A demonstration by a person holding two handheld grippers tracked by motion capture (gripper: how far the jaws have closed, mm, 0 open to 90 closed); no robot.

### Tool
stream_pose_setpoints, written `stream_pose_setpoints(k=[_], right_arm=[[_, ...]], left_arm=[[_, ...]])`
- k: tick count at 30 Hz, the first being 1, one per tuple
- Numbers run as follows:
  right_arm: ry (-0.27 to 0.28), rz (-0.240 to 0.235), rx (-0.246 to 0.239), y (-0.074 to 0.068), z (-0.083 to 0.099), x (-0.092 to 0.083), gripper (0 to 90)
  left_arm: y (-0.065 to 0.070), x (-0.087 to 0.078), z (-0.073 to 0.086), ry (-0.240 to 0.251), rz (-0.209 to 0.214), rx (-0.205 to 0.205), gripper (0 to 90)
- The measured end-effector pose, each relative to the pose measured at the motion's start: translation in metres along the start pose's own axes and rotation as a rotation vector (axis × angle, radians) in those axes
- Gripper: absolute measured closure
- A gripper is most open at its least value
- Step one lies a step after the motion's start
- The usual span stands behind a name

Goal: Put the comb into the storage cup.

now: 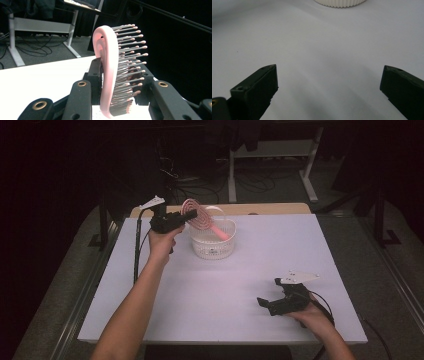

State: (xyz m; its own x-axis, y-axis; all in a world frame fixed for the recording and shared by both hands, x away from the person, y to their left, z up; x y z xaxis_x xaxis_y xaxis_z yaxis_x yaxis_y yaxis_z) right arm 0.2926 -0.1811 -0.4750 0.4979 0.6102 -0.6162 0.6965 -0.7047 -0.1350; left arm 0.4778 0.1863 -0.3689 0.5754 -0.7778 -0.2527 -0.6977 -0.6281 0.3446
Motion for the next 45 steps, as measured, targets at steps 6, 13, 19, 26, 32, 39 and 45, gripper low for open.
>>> stream_pose_setpoints(k=[6, 13, 19, 26, 32, 39, 45], right_arm=[[-0.002, 0.001, 0.0, 0.0, 0.0, 0.0, 1.1], [-0.001, 0.0, 0.0, 0.0, 0.0, 0.0, 1.1], [-0.003, 0.0, -0.003, 0.0, 0.0, 0.0, 1.1], [-0.004, 0.001, -0.001, 0.0, 0.0, 0.0, 1.1], [-0.004, 0.001, -0.001, 0.0, 0.0, 0.0, 1.1], [-0.004, 0.001, -0.003, 0.0, 0.0, 0.001, 1.1], [-0.004, 0.0, -0.006, 0.0, 0.0, 0.001, 1.1]], left_arm=[[-0.002, 0.005, 0.007, -0.01, -0.001, -0.013, 65.8], [-0.004, 0.008, 0.013, -0.03, -0.009, -0.015, 65.8], [-0.006, 0.008, 0.015, -0.034, -0.005, -0.023, 65.7], [-0.01, 0.008, 0.017, -0.041, -0.008, -0.032, 65.3], [-0.017, 0.005, 0.019, -0.048, -0.017, -0.054, 64.7], [-0.024, 0.003, 0.021, -0.069, -0.022, -0.062, 63.7], [-0.024, 0.003, 0.022, -0.079, -0.029, -0.061, 60.3]])
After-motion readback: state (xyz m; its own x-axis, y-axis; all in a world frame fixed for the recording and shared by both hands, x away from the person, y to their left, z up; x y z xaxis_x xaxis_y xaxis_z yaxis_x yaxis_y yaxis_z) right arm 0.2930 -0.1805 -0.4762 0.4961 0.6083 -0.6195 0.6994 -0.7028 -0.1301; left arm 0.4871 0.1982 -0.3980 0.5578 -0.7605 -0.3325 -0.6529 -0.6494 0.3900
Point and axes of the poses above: each handheld gripper's, and its own axes: x roughly forward along the jaws, z roughly out of its underside, y roughly to its right, the point moved 2 cm from there along x, roughly forward along the jaws, and after that the axes turned 4 degrees about -y, right-handed, at the moved point
